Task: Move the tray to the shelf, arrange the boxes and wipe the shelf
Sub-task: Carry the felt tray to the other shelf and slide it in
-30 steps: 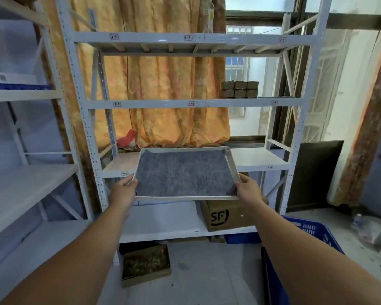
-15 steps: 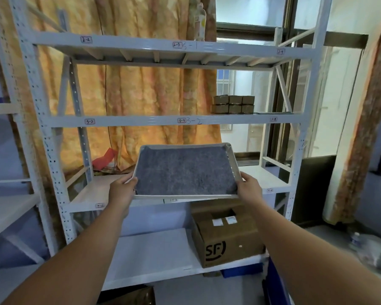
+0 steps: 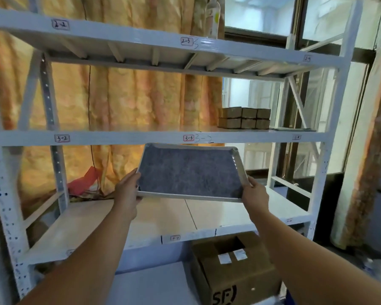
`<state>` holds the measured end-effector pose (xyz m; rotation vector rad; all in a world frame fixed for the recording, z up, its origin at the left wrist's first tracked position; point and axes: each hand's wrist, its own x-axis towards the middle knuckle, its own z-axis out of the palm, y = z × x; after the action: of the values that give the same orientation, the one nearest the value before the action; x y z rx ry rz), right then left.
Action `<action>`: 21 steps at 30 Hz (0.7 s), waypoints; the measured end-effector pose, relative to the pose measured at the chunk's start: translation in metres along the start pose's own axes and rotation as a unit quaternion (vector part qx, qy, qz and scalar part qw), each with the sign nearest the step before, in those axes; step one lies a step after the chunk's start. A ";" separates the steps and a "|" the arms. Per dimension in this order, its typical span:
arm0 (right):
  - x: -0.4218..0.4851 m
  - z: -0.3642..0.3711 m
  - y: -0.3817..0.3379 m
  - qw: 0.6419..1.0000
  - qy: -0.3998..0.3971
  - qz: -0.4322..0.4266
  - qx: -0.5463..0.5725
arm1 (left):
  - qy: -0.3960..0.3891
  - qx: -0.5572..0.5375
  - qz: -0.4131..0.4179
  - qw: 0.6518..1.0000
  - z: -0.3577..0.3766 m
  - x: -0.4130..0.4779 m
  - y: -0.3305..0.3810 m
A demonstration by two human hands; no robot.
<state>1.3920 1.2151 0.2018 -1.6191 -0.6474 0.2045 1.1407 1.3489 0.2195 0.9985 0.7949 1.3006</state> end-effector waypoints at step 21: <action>0.268 0.070 -0.086 0.979 -0.040 -0.194 -0.035 | -0.071 -0.110 0.098 0.987 0.143 0.177 0.071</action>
<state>1.5535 1.4152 0.3358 -1.5228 -1.0273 -0.0424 1.2658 1.5027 0.3516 0.9965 0.4416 1.4339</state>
